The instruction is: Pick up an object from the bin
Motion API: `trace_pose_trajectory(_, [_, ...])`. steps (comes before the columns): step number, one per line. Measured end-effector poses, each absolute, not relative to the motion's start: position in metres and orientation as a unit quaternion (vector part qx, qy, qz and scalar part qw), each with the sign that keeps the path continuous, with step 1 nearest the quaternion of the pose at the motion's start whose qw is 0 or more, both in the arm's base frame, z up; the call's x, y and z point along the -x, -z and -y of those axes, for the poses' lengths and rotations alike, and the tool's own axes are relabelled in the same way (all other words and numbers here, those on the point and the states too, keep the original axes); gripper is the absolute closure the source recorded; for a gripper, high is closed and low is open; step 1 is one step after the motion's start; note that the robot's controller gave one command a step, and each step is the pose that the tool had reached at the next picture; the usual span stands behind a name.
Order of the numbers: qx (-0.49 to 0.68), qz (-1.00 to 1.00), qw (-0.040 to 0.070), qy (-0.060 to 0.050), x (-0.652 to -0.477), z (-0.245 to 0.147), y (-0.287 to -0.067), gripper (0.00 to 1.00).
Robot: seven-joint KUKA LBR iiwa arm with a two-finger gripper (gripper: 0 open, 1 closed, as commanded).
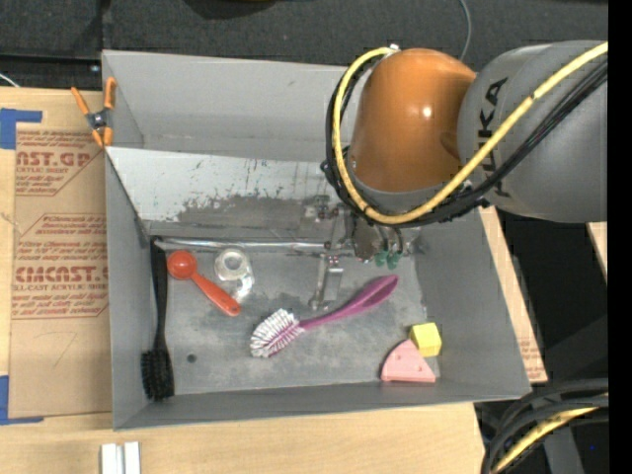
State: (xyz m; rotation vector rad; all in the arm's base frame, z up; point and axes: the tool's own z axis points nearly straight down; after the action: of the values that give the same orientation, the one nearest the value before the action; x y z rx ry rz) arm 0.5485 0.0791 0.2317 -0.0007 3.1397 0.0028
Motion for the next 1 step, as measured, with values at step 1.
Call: trace_pose_trajectory(1, [0.000,-1.000,0.001,-0.001,-0.5485,-0.0791,-0.2317,0.00])
